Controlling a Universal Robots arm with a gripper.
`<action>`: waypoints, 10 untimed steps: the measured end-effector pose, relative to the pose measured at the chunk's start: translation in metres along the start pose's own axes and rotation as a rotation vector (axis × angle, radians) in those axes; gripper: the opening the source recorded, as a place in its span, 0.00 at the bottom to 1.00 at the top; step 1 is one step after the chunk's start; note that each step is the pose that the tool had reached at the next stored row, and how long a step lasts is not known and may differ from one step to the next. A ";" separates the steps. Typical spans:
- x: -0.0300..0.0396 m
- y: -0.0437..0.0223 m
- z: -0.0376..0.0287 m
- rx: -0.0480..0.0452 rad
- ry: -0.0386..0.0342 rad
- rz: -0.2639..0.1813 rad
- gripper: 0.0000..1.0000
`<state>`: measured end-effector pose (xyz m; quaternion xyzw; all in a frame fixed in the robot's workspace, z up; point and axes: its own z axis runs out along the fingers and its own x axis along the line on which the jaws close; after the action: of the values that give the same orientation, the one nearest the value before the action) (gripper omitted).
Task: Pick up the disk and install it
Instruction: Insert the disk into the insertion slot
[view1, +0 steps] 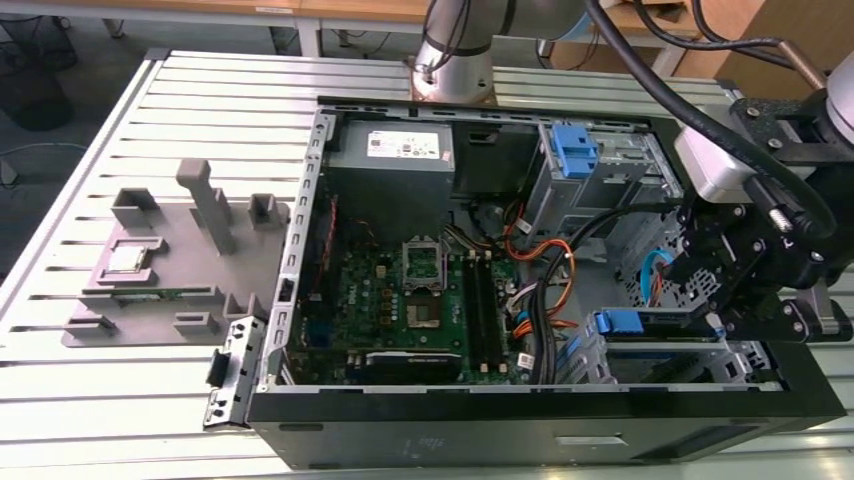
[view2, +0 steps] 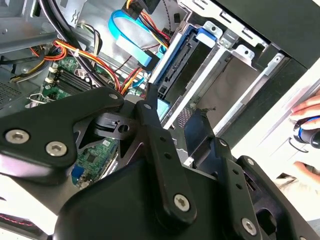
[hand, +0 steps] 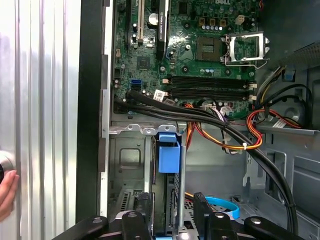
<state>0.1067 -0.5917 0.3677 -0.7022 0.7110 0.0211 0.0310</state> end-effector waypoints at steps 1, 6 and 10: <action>0.0000 0.0000 0.0001 0.0000 0.0000 0.000 0.48; 0.0000 0.0006 0.0007 0.0021 -0.0026 0.000 0.48; 0.0001 0.0007 0.0009 0.0042 -0.0075 0.000 0.48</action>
<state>0.1060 -0.5917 0.3667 -0.7021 0.7109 0.0222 0.0351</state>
